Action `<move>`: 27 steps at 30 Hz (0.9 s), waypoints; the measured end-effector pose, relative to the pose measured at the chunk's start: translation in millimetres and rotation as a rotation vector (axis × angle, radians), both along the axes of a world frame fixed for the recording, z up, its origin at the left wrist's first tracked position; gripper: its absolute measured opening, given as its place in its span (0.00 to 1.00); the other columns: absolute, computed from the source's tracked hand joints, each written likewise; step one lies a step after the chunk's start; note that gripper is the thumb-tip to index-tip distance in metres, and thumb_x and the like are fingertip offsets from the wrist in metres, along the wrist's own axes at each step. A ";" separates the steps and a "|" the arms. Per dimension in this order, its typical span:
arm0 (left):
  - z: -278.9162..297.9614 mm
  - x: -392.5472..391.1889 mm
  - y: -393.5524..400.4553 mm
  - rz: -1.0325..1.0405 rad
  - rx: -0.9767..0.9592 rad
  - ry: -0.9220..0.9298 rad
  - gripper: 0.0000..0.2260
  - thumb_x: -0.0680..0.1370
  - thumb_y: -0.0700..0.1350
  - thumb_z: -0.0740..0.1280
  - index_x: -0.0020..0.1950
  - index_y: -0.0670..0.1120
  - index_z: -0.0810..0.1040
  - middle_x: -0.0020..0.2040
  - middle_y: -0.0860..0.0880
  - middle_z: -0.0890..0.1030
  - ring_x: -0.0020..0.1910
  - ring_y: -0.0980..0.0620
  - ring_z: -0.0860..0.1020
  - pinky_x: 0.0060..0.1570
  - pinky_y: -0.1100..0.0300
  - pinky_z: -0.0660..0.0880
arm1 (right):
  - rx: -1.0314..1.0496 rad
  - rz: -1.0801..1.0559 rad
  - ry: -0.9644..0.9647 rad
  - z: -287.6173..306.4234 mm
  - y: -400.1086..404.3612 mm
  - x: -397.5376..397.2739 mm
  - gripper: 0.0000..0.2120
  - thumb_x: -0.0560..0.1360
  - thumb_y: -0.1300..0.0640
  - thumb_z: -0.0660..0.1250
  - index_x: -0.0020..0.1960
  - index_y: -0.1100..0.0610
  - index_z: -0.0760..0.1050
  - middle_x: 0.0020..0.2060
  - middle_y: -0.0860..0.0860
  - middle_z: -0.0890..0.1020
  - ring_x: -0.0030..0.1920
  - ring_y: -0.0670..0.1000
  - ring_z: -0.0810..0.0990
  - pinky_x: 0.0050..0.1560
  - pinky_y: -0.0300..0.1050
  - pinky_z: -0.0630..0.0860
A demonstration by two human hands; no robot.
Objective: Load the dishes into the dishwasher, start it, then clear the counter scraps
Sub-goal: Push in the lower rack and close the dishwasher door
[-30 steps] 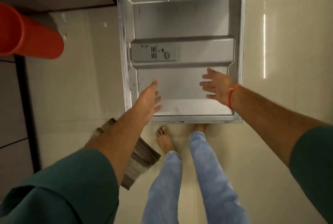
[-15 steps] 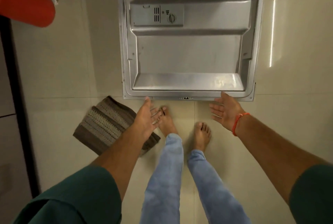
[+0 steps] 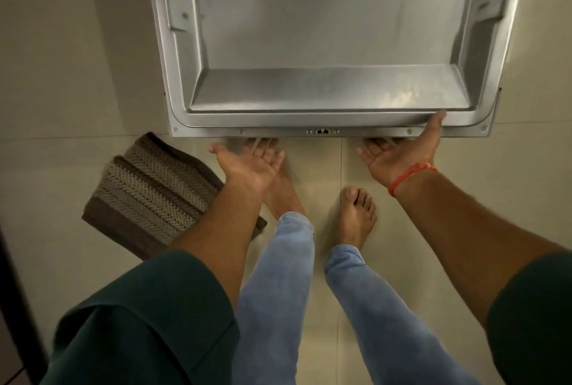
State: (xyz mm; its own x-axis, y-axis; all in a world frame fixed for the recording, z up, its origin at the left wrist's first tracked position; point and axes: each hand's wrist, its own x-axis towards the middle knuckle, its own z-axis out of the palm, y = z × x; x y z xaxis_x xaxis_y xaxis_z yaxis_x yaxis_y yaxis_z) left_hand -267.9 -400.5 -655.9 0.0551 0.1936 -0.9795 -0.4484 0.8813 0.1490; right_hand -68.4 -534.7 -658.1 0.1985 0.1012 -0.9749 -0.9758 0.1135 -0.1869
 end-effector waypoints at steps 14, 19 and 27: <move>45.4 2.7 16.7 -0.025 -0.011 -0.020 0.48 0.74 0.77 0.46 0.82 0.43 0.56 0.78 0.37 0.63 0.76 0.37 0.64 0.75 0.39 0.62 | 0.021 -0.159 0.007 47.7 6.9 -3.6 0.60 0.57 0.17 0.63 0.81 0.46 0.54 0.77 0.58 0.63 0.74 0.62 0.66 0.65 0.71 0.69; 128.6 6.3 20.3 -0.049 -0.014 0.022 0.47 0.74 0.77 0.46 0.78 0.42 0.63 0.73 0.38 0.71 0.69 0.40 0.72 0.73 0.41 0.65 | 0.018 -0.208 0.023 126.3 10.2 -7.3 0.54 0.65 0.18 0.54 0.82 0.49 0.52 0.79 0.59 0.59 0.77 0.61 0.62 0.70 0.70 0.63; 285.9 24.3 40.2 -0.038 0.076 -0.032 0.47 0.74 0.77 0.52 0.78 0.40 0.64 0.68 0.39 0.75 0.67 0.41 0.74 0.73 0.44 0.66 | 0.032 -0.253 0.006 284.3 37.6 14.4 0.50 0.69 0.21 0.52 0.79 0.54 0.60 0.76 0.62 0.64 0.76 0.61 0.64 0.74 0.63 0.63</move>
State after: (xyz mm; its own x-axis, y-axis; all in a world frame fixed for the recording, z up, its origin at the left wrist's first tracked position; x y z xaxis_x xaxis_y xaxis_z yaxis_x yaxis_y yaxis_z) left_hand -243.6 -360.3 -370.0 0.0947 0.2649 -0.9596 -0.4203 0.8844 0.2027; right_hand -54.0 -497.1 -373.8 0.2157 0.0803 -0.9731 -0.9168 0.3597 -0.1736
